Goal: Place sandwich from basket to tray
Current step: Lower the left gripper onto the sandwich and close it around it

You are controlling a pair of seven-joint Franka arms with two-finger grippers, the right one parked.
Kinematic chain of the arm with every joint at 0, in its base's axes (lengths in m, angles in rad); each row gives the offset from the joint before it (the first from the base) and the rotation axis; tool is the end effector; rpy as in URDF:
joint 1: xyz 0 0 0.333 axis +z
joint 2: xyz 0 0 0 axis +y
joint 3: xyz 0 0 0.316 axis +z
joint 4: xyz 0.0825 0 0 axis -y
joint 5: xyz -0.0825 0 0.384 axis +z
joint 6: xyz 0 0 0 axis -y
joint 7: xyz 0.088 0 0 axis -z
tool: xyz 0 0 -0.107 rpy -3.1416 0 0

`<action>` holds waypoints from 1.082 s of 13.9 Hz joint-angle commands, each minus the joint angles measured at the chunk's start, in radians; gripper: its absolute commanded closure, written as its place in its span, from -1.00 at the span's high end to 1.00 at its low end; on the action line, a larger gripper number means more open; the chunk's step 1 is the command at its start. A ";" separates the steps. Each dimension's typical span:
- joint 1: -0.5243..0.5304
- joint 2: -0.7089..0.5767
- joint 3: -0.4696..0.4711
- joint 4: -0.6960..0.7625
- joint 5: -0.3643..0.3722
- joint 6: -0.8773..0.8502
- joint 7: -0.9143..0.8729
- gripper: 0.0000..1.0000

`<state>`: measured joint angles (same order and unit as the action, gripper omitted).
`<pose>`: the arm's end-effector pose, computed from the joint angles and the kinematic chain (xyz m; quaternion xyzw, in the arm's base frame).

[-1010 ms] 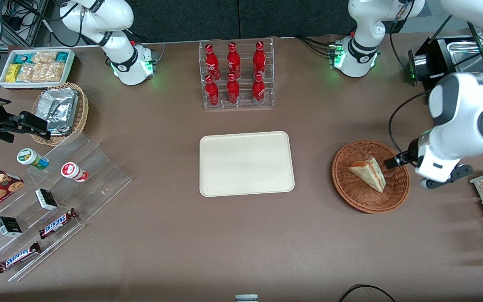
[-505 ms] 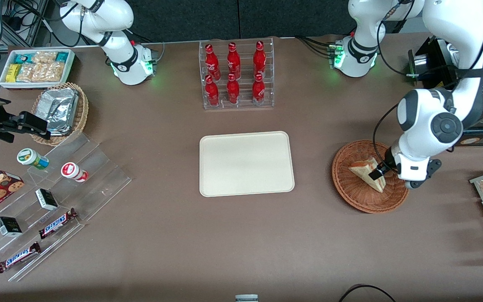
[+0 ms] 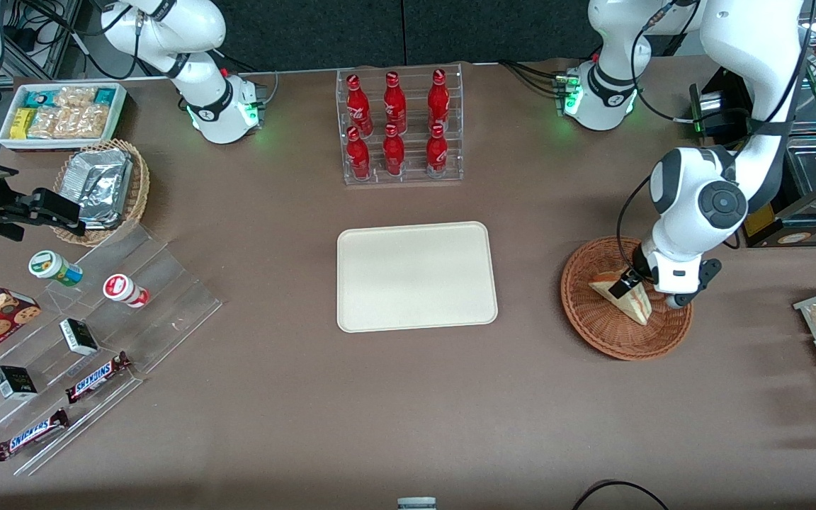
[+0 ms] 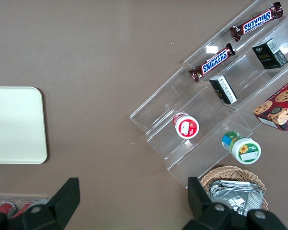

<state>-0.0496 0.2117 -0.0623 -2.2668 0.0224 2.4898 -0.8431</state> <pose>0.5343 -0.0603 0.2670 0.9368 0.3499 0.0054 0.0024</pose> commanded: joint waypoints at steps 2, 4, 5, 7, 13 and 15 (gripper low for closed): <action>-0.004 0.026 0.001 -0.025 0.005 0.066 -0.024 0.96; -0.004 0.041 0.001 -0.025 0.005 0.083 -0.048 0.25; -0.004 0.046 0.001 -0.022 0.005 0.083 -0.059 -0.21; -0.004 0.040 0.001 -0.014 0.005 0.080 -0.074 -0.69; -0.004 -0.110 -0.033 0.090 0.004 -0.244 -0.065 -0.74; -0.004 -0.133 -0.098 0.195 0.004 -0.441 -0.073 -0.74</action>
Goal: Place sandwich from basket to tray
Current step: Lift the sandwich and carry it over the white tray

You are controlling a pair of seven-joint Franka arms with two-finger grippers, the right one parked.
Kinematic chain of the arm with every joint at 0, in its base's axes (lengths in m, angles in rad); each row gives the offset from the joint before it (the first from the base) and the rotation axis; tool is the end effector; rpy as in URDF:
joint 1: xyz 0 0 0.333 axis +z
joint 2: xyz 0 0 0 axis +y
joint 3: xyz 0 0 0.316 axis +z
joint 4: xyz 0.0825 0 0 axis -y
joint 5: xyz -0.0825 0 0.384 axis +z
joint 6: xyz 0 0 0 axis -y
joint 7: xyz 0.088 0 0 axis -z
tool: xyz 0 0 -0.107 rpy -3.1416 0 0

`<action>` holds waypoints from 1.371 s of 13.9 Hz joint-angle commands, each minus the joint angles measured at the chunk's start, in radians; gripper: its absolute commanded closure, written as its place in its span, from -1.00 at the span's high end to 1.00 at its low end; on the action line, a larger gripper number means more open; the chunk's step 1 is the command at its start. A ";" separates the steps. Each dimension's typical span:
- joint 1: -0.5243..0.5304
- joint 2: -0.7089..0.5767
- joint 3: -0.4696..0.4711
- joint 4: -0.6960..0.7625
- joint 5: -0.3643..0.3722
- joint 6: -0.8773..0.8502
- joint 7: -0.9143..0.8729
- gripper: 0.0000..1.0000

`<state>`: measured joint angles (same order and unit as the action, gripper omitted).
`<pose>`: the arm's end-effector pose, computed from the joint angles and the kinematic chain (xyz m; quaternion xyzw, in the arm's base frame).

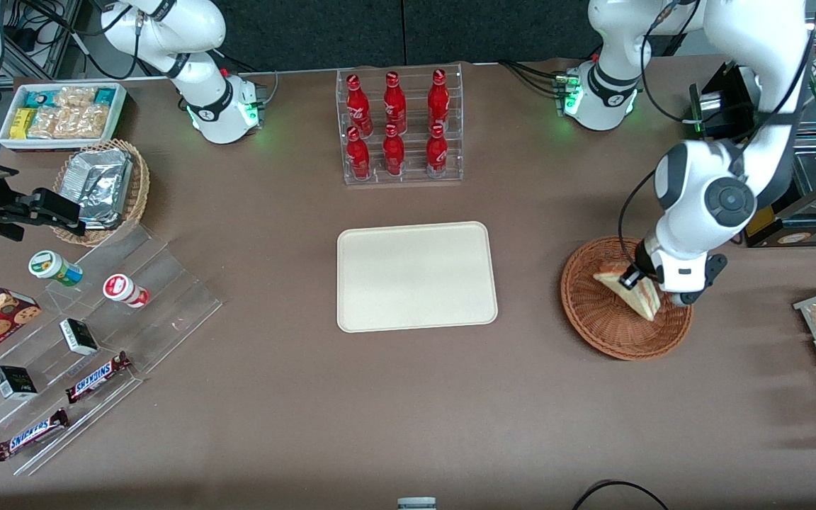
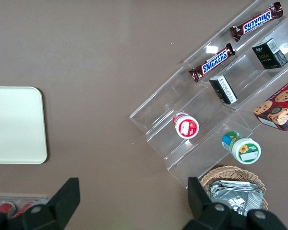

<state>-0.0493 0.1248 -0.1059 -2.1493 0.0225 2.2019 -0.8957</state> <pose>0.5411 -0.0834 0.3382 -0.9341 -0.3553 0.0298 0.0199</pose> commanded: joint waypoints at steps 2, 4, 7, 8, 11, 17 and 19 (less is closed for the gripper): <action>-0.004 -0.030 -0.160 0.190 0.004 -0.289 -0.034 -0.73; -0.004 -0.019 -0.277 0.230 0.005 -0.303 -0.052 -0.72; -0.004 0.070 -0.446 0.294 0.058 -0.298 -0.054 -0.72; -0.004 0.120 -0.495 0.327 0.083 -0.297 -0.055 -0.72; -0.081 0.281 -0.567 0.442 0.176 -0.297 -0.063 -0.72; -0.299 0.629 -0.560 0.710 0.457 -0.297 -0.301 -0.72; -0.334 0.697 -0.557 0.759 0.505 -0.292 -0.319 -0.72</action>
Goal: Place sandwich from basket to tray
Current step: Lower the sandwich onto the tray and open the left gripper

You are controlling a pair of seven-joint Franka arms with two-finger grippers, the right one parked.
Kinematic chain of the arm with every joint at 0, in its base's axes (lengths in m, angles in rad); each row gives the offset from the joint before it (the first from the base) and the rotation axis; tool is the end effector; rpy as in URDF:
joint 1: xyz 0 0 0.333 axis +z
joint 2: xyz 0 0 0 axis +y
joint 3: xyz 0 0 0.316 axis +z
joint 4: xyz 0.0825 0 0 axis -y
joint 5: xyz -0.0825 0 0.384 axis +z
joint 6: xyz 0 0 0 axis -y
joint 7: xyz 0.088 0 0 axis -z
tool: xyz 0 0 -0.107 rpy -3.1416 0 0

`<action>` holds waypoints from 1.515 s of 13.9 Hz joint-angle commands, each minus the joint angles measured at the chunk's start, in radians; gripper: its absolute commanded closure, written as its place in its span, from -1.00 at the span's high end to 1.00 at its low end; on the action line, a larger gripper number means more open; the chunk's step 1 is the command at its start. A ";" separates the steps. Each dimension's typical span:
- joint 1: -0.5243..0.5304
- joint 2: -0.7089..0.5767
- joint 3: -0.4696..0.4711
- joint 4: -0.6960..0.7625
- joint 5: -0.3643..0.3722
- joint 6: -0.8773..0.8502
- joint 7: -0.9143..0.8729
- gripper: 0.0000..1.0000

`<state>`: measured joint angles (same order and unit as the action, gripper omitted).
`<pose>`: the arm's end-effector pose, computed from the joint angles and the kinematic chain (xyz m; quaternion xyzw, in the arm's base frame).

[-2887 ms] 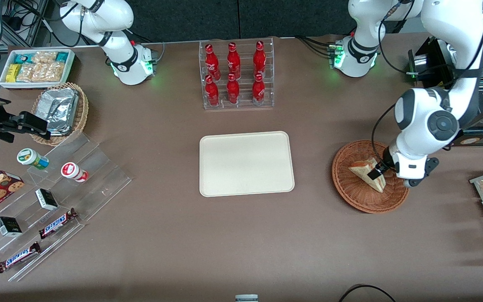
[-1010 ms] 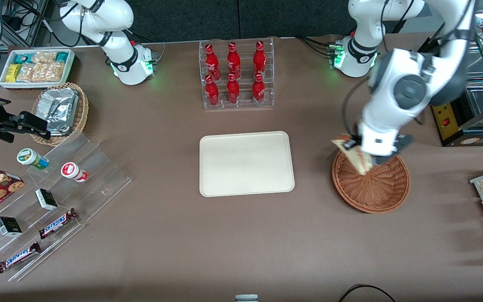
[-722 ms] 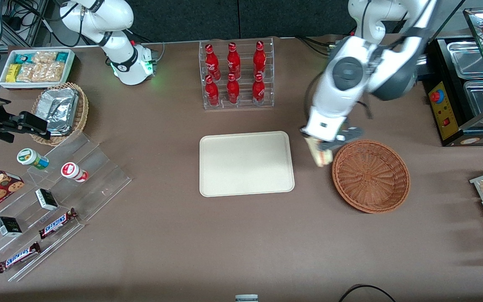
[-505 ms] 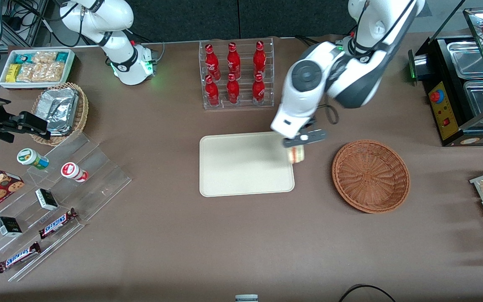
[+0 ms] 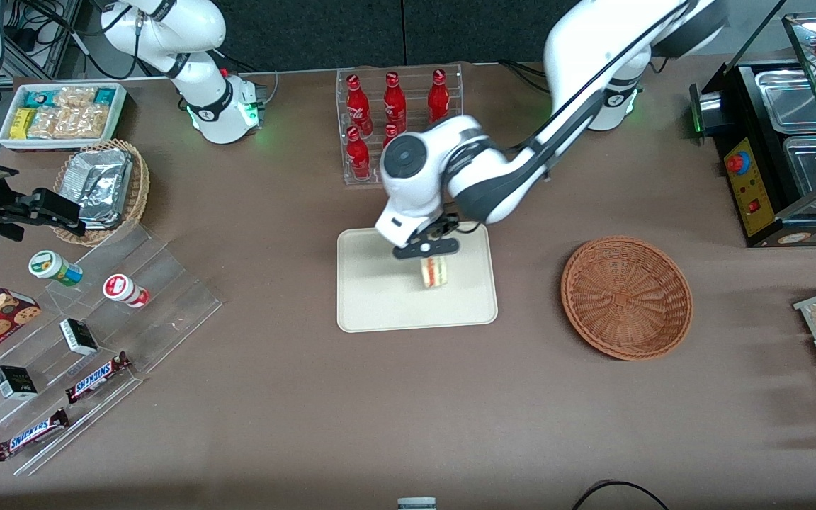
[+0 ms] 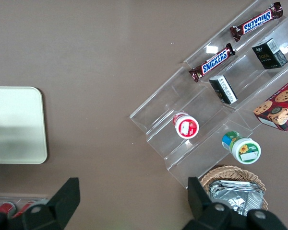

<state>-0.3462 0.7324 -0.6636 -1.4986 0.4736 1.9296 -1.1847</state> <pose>0.4564 -0.5203 0.2900 -0.9971 -0.0363 0.0321 0.0581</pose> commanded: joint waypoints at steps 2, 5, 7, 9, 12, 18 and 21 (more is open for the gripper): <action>-0.075 0.136 0.030 0.144 0.083 0.003 -0.045 -0.72; -0.102 0.153 0.061 0.139 0.083 0.066 -0.056 -0.67; -0.103 0.165 0.064 0.138 0.083 0.078 -0.056 -0.61; -0.103 0.165 0.065 0.135 0.085 0.080 -0.052 0.30; -0.102 0.156 0.064 0.136 0.080 0.069 -0.053 1.00; -0.083 -0.025 0.091 0.146 -0.073 -0.085 -0.070 1.00; -0.083 -0.195 0.221 0.135 -0.232 -0.174 -0.053 1.00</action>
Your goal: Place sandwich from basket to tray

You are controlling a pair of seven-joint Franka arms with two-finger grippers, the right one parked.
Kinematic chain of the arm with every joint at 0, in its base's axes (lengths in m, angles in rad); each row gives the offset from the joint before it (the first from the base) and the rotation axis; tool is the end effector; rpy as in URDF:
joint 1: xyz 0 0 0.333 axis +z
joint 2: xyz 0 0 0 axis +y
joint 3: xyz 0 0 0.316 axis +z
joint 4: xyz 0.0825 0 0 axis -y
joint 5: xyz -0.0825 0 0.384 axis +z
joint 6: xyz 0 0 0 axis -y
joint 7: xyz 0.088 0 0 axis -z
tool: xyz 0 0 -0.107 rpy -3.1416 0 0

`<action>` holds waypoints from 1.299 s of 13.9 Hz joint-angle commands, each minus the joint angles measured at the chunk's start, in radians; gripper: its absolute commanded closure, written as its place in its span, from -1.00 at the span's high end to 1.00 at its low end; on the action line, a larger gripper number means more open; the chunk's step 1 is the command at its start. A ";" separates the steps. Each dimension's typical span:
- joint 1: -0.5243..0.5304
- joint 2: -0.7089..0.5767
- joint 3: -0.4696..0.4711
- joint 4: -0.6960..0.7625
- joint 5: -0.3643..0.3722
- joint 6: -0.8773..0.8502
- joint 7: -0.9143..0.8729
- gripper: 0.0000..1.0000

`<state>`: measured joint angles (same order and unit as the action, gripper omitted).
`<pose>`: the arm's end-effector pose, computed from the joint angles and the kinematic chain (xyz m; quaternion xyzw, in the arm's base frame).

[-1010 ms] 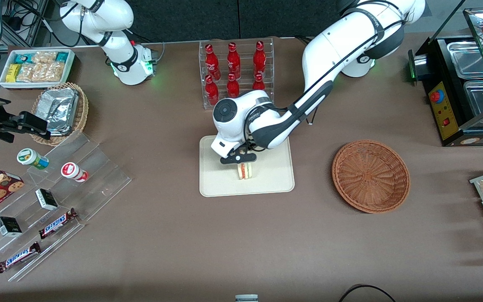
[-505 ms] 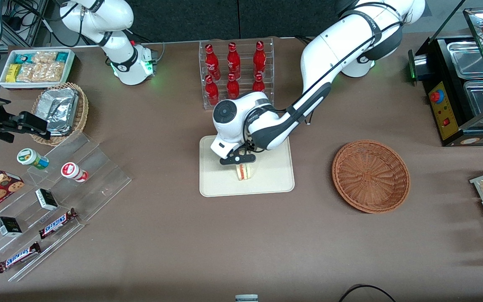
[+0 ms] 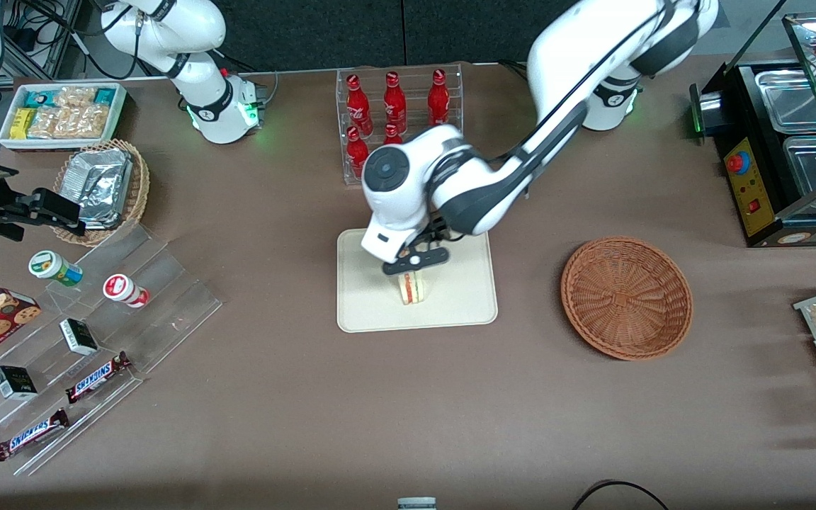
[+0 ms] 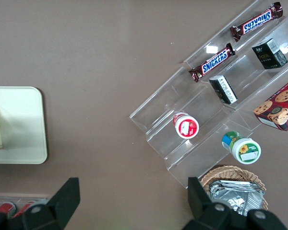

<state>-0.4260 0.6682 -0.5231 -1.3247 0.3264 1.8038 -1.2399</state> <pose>0.4988 -0.5086 0.3684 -0.9891 -0.1380 0.0264 0.0441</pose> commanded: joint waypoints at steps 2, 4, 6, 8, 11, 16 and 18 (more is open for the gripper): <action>-0.004 -0.220 0.153 -0.039 -0.124 -0.131 0.026 1.00; -0.004 -0.290 0.228 -0.039 -0.162 -0.231 0.106 1.00; -0.005 -0.349 0.322 -0.039 -0.225 -0.291 0.235 1.00; -0.005 -0.399 0.399 -0.039 -0.262 -0.346 0.341 1.00; -0.005 -0.464 0.556 -0.041 -0.314 -0.420 0.541 1.00; -0.002 -0.548 0.764 -0.056 -0.357 -0.517 0.925 1.00; 0.015 -0.562 0.819 -0.062 -0.356 -0.569 1.046 1.00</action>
<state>-0.4145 0.1440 0.2551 -1.3446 -0.0121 1.2623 -0.2890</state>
